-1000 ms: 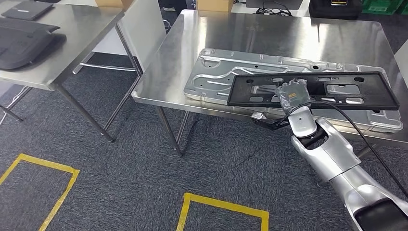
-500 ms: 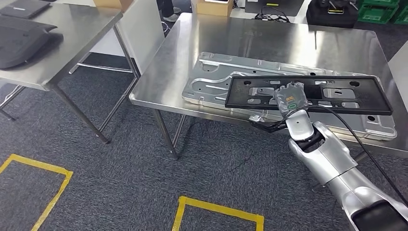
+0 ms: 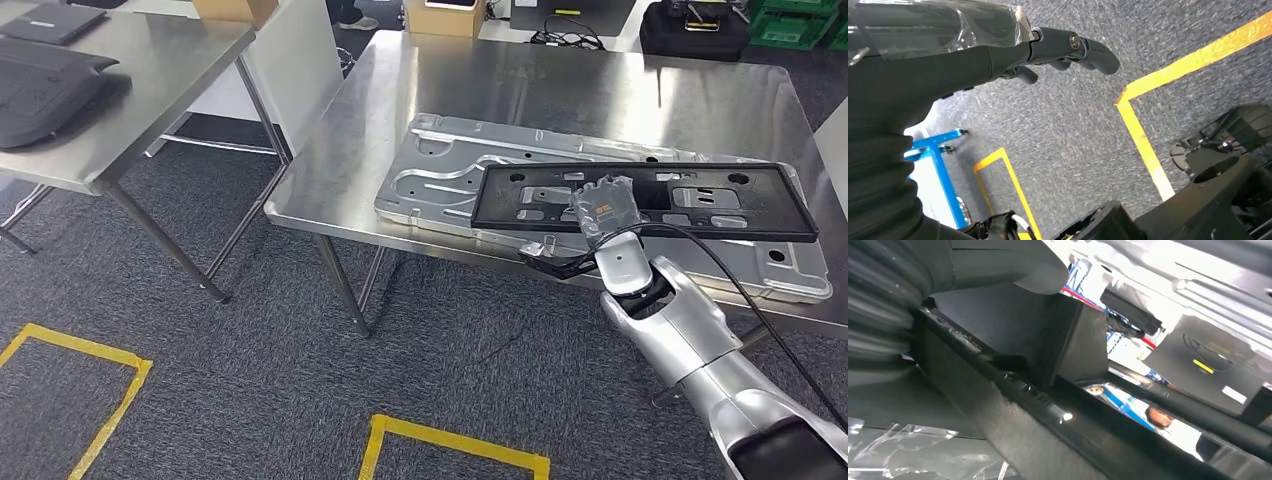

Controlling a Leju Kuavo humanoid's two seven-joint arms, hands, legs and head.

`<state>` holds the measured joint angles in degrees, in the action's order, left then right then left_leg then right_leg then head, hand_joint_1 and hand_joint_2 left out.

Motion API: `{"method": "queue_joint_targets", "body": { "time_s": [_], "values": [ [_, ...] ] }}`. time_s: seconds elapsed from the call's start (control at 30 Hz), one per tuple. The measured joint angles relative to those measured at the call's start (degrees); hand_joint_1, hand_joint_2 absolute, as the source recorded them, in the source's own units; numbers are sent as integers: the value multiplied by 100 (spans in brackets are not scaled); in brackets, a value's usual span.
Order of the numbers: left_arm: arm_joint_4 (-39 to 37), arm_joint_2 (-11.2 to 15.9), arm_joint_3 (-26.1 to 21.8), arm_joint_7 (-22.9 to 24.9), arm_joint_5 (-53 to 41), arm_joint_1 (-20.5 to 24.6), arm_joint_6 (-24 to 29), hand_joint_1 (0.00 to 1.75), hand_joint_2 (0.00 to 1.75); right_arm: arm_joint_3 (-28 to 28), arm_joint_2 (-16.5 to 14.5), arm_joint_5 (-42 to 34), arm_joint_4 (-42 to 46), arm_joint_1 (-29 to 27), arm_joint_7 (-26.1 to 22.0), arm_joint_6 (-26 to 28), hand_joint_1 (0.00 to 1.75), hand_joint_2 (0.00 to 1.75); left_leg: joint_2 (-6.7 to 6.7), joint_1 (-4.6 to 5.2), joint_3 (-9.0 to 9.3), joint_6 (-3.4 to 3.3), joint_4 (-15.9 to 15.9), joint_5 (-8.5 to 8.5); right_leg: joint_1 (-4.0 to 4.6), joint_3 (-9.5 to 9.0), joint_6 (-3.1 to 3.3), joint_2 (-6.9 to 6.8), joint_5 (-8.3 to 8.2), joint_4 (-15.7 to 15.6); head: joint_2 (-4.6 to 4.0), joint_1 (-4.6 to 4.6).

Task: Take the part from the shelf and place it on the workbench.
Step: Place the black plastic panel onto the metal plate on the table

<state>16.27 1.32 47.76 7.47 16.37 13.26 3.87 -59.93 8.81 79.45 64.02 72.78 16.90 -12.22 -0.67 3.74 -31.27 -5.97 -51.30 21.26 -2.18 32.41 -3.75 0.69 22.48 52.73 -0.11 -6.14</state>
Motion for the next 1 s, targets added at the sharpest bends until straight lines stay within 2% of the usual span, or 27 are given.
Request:
{"method": "queue_joint_targets", "body": {
  "time_s": [0.03,0.07,0.13,0.17,0.2,0.23,0.27,0.33,0.37,0.4,0.43,0.5,0.53,0.57,0.6,0.67,0.7,0.73,0.77,0.83,0.87,0.9,0.93,1.0],
  "values": [
    [-1,0,3,1,-3,5,-1,0,175,3,-3,3,-5,6,3,-5,175,175,4,-20,-77,57,-184,99,-25,-18,29,-4,7,-5,0,0],
    [-1,0,5,3,-7,11,-1,0,175,5,-6,6,-7,11,4,-10,175,175,10,-61,-222,133,-503,241,-50,-41,44,-7,19,-11,0,-1],
    [-1,-5,8,8,-9,23,-5,0,175,8,-9,12,-7,5,5,-21,175,175,25,-186,-693,277,-1389,540,-65,-82,61,-11,50,-18,0,-1],
    [-1,-6,10,10,-11,22,-9,0,175,8,-8,13,-7,-8,3,-27,175,175,29,-241,-916,316,-1736,611,-71,-103,59,-10,72,-20,0,-1],
    [-1,-7,13,13,-16,19,-13,0,175,7,-7,15,-7,-22,0,-33,175,175,31,-276,-1057,332,-1887,580,-75,-132,58,-11,97,-20,0,-1],
    [-1,-8,16,15,-20,15,-15,0,175,7,-7,17,-7,-35,-4,-39,175,175,30,-290,-1077,326,-1793,440,-78,-168,55,-11,124,-22,0,-1],
    [-1,-9,19,18,-24,13,-16,0,175,7,-10,20,-7,-40,-6,-40,175,175,29,-284,-982,297,-1474,210,-76,-217,51,-11,150,-33,0,-1],
    [-2,-5,20,20,-29,15,-15,0,175,8,-14,26,-7,-29,-8,-41,175,175,25,-219,-607,167,-518,-317,-68,-339,42,-9,191,-98,0,-2],
    [-2,-1,20,20,-31,18,-16,0,175,8,-16,29,-8,-19,-6,-43,175,175,26,-177,-444,98,-140,-473,-64,-390,28,-6,209,-136,0,-2],
    [-3,2,20,20,-33,23,-15,0,175,9,-14,31,-8,-14,-5,-46,175,175,26,-142,-343,46,92,-533,-60,-426,9,-2,228,-166,0,-3],
    [-3,4,20,21,-35,27,-15,0,175,9,-11,33,-9,-10,-6,-49,175,175,26,-120,-294,21,181,-513,-53,-445,-16,2,248,-185,0,-2],
    [-3,-5,20,24,-35,32,-13,0,175,13,-10,33,-8,-7,-8,-52,175,175,28,-128,-216,24,253,-460,-46,-474,-59,-6,302,-190,0,-3],
    [-3,-14,20,25,-35,34,-12,0,175,15,-8,33,-7,-2,-9,-51,175,175,27,-139,-163,23,297,-449,-36,-445,-66,-18,372,-93,1,-2],
    [-3,-21,20,28,-35,36,-10,0,175,18,-7,34,-7,4,-7,-48,175,175,26,-147,-113,19,335,-443,-24,-334,-63,-29,503,152,1,-3],
    [-3,-29,20,32,-35,38,-6,0,175,20,-5,36,-7,1,-6,-46,175,175,22,-150,-75,8,352,-428,-10,-135,-50,-39,676,540,1,-3],
    [-3,-34,20,40,-37,35,1,0,175,20,1,38,-9,-34,-6,-43,175,175,9,-126,-31,-30,339,-374,36,395,-31,-38,984,1438,0,-2],
    [-3,-38,20,42,-40,26,4,0,175,20,4,37,-11,-64,-8,-42,175,175,-2,-113,-3,-39,332,-341,55,593,-28,-37,999,1703,0,-2],
    [-3,-43,21,43,-44,15,4,0,175,20,9,36,-12,-89,-9,-40,175,175,-13,-102,30,-41,318,-303,68,693,-24,-38,891,1746,0,-2],
    [-3,-50,21,43,-49,7,3,0,175,20,11,34,-13,-103,-9,-38,175,175,-24,-94,70,-36,298,-258,75,670,-20,-38,661,1533,0,-3],
    [-3,-61,22,44,-57,7,2,0,175,20,14,34,-14,-102,-8,-35,175,175,-40,-73,141,-9,236,-149,77,392,-18,-41,99,694,0,-2],
    [-3,-64,21,45,-64,12,2,0,175,20,14,35,-14,-93,-8,-32,175,175,-44,-55,163,-1,191,-84,71,241,-4,-37,-85,310,0,-1],
    [-3,-65,21,49,-69,19,2,0,175,20,14,35,-16,-91,-8,-28,175,175,-46,-37,182,5,164,-29,64,139,19,-35,-166,74,0,-2],
    [-3,-66,21,52,-74,24,2,0,175,20,17,34,-20,-89,-9,-24,175,175,-47,-21,192,0,146,16,61,85,48,-33,-171,-30,0,-3],
    [-4,-54,22,59,-80,28,2,0,175,20,21,33,-32,-93,-7,-17,175,175,-46,-20,211,-22,124,82,38,47,108,-30,-128,-59,1,-3]
  ]
}}
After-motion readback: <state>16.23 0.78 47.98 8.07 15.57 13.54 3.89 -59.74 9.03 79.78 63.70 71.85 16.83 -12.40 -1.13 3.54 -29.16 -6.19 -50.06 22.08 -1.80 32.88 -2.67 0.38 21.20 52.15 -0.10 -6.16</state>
